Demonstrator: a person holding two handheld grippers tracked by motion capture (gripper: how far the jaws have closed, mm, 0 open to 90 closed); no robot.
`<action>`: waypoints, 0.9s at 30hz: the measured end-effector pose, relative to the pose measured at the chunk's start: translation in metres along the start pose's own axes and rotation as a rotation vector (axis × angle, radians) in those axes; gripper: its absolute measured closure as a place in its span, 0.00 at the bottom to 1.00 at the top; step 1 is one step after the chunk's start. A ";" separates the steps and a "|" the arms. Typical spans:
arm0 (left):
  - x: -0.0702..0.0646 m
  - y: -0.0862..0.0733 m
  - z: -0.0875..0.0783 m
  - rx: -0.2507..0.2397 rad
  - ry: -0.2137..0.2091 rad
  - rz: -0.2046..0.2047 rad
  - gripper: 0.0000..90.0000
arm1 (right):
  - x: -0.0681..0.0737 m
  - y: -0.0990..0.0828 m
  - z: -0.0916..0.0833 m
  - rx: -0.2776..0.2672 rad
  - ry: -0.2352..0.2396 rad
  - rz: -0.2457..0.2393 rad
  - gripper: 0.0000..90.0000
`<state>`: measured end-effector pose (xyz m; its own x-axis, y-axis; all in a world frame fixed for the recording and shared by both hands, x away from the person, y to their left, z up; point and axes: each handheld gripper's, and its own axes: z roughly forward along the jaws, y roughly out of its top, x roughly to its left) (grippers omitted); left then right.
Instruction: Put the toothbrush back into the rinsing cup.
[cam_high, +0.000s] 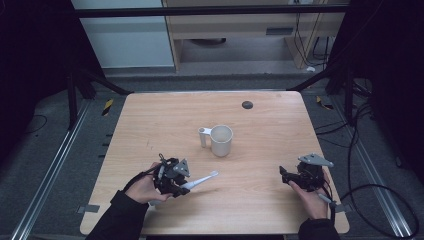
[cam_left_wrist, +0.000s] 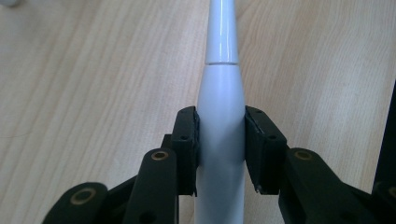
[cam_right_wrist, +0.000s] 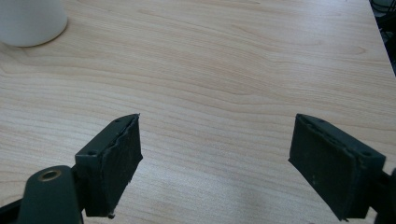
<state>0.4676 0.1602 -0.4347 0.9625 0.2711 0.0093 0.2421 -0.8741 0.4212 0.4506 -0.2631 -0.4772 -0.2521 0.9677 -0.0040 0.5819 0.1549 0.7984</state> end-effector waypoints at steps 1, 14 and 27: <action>0.001 0.000 -0.003 -0.010 0.004 -0.006 0.74 | 0.000 0.000 0.000 0.000 0.000 0.000 0.19; 0.007 -0.006 -0.033 -0.205 0.142 -0.112 0.74 | 0.001 0.000 0.000 0.002 0.001 -0.001 0.19; 0.012 -0.012 -0.047 -0.411 0.251 -0.271 0.74 | 0.001 0.000 0.000 0.000 -0.001 0.000 0.19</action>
<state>0.4706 0.1932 -0.3973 0.8013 0.5965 0.0458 0.3614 -0.5437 0.7575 0.4505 -0.2625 -0.4779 -0.2518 0.9678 -0.0049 0.5814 0.1553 0.7987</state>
